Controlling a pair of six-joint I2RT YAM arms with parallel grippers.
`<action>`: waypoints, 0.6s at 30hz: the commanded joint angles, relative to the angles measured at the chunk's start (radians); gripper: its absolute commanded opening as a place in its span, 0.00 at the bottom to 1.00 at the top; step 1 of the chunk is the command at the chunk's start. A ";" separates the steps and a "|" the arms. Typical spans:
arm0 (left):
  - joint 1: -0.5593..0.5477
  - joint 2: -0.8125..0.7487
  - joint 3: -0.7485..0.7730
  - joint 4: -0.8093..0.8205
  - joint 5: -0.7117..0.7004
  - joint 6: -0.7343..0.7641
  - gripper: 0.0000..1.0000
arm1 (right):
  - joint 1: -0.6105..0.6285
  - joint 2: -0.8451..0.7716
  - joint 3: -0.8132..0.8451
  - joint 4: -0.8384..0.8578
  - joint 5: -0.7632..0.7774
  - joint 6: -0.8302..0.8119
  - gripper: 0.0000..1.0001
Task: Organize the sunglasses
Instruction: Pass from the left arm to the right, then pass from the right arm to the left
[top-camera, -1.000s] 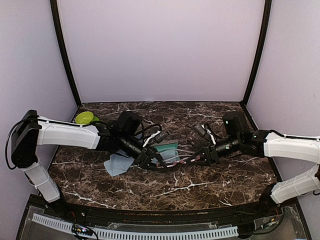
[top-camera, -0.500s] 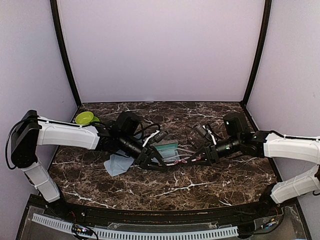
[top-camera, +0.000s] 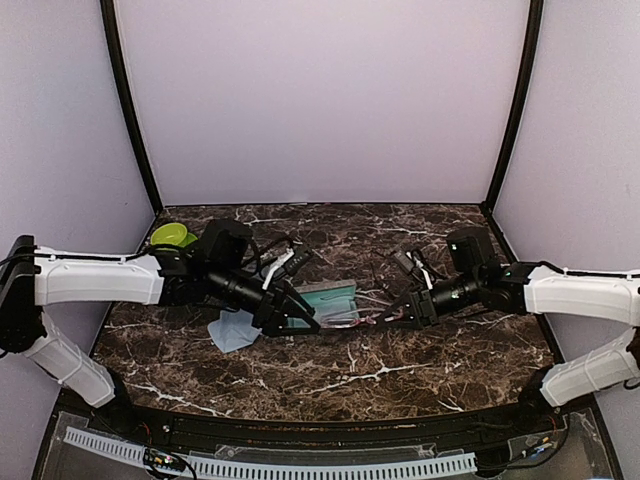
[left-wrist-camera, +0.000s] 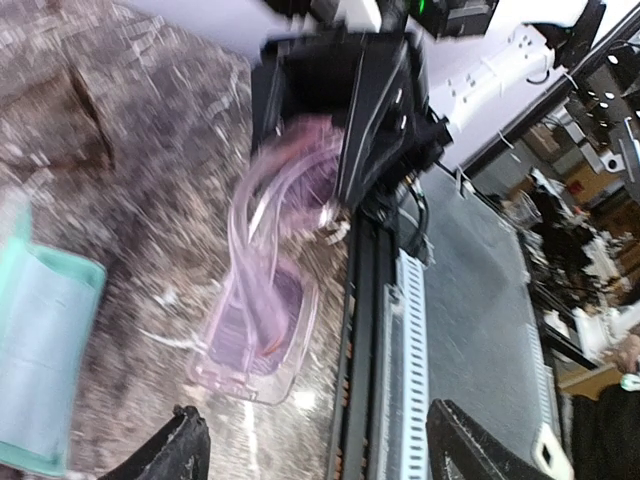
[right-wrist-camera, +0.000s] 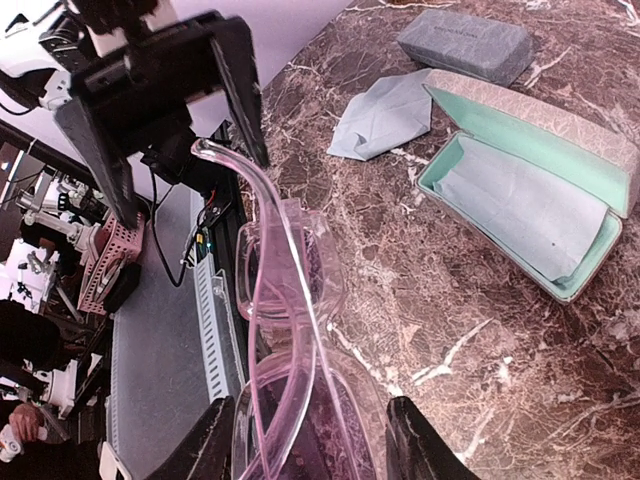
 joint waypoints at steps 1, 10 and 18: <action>0.008 -0.119 0.002 0.021 -0.177 0.078 0.77 | -0.003 0.026 0.001 0.017 -0.006 0.006 0.37; -0.010 -0.061 0.127 0.086 -0.235 0.093 0.76 | -0.002 0.047 0.010 0.026 -0.016 0.014 0.36; -0.084 0.091 0.231 0.094 -0.217 0.075 0.74 | -0.002 0.056 0.006 0.033 -0.023 0.017 0.35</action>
